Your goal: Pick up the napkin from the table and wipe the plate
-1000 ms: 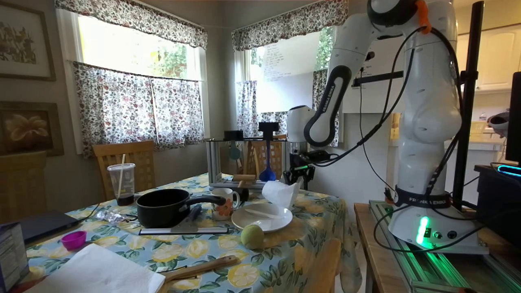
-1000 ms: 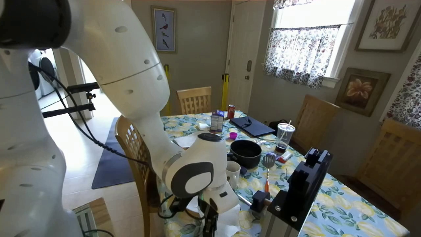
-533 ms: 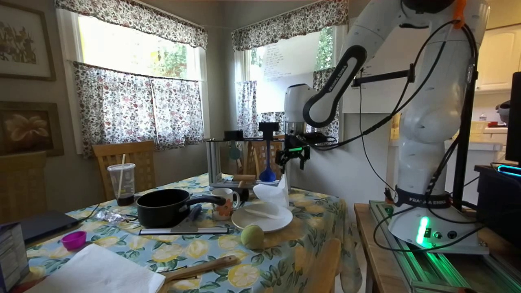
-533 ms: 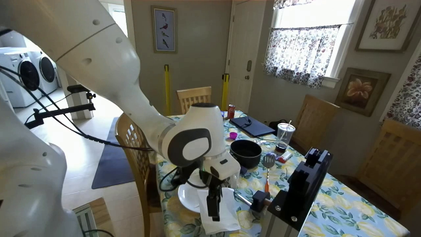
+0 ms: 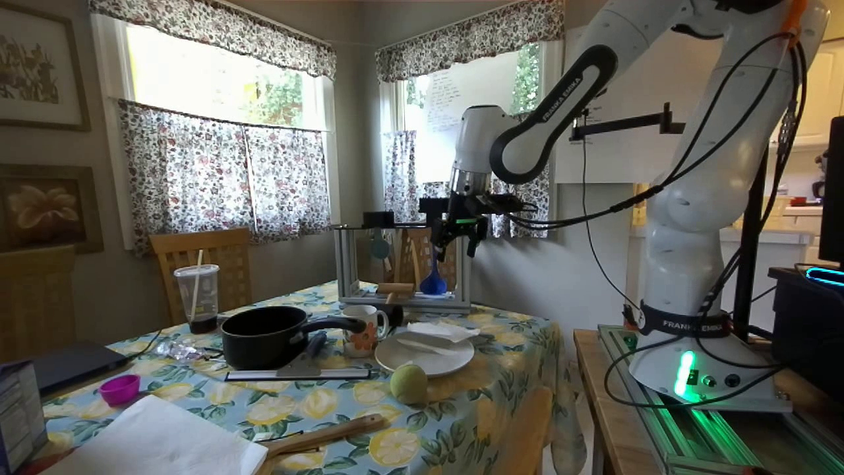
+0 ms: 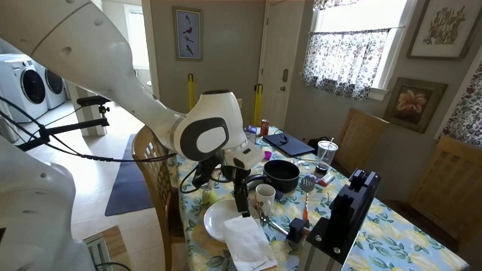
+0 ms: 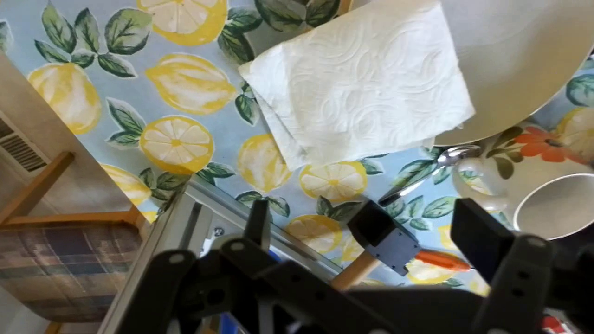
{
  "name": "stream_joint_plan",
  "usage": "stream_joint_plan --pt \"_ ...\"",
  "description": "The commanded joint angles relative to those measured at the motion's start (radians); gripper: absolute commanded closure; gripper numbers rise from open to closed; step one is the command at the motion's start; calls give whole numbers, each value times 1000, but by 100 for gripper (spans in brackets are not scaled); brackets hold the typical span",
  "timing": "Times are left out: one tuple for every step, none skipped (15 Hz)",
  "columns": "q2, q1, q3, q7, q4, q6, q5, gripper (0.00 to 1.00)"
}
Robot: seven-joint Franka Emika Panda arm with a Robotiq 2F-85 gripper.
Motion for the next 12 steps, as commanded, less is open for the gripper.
stream_joint_plan --pt "-98 61 13 -148 -10 -70 147 0" --pt "-123 80 16 -186 -10 -89 185 0" --pt "-156 94 24 -216 -16 -112 214 0" --pt "-188 106 32 -242 -15 -142 240 0" --pt "-208 114 38 -265 -10 -171 264 0" --pt "-229 115 47 -271 -2 -206 283 0" --pt "-248 99 66 -253 5 -247 284 0" --pt "-270 102 63 -264 4 -264 301 0" --pt "-212 79 83 -247 7 -210 277 0" --pt "-227 77 88 -248 7 -218 280 0" --pt "-230 74 92 -247 6 -218 279 0" --pt "-227 71 95 -246 5 -218 278 0"
